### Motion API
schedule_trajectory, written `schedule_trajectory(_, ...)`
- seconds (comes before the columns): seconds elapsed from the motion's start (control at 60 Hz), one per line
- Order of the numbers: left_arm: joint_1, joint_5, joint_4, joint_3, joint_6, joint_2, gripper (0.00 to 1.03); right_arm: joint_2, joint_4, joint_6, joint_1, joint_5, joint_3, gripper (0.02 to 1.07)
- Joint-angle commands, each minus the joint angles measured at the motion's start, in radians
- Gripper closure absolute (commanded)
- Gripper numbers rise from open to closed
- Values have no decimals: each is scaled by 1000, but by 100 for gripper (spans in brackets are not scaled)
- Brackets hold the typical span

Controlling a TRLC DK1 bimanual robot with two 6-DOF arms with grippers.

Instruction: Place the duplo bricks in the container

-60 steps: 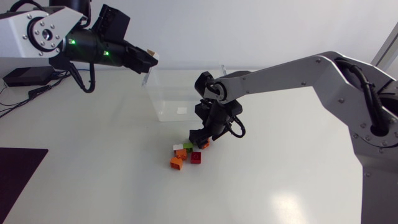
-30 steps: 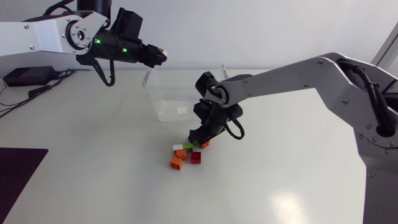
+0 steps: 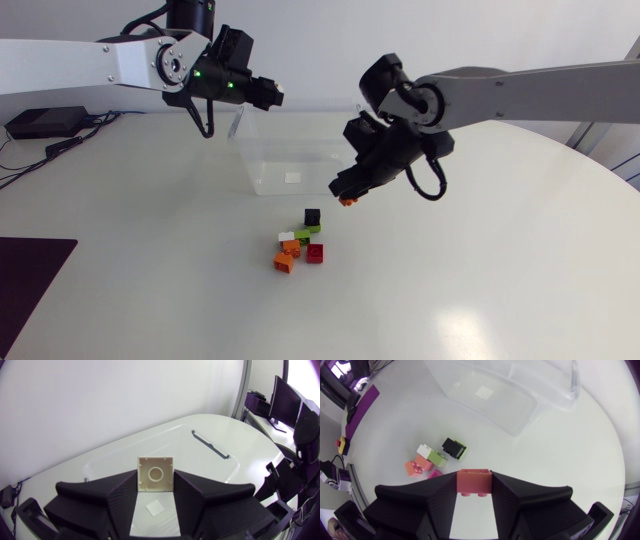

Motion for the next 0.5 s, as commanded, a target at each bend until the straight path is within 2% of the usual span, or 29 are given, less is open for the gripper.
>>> schedule_trajectory(0.0, -16, -26, 20, 56, -23, 40, 48, -46, -23, -19, -13, -15, -10, 83)
schedule_trajectory(0.033, -21, -43, 20, 64, -23, 43, 37, -62, -24, -19, -18, -15, -2, 83)
schedule_trajectory(0.067, -21, -46, 24, 64, -21, 44, 32, -74, -24, -18, -21, -15, 13, 83)
schedule_trajectory(0.083, -22, -47, 29, 64, -18, 43, 20, -80, -24, -16, -23, -15, 19, 83)
schedule_trajectory(0.133, -22, -49, 29, 64, -17, 40, 13, -91, -24, -15, -26, -15, 41, 83)
schedule_trajectory(0.233, -19, -49, 9, 30, -12, -2, 7, -100, -21, -1, -33, -17, 101, 83)
schedule_trajectory(0.333, -16, -49, -59, -20, 16, -72, 7, -102, 16, 17, -36, -15, 136, 83)
schedule_trajectory(0.483, -16, -49, -151, -169, 123, -215, 7, -99, 85, 42, -44, -9, 167, 83)
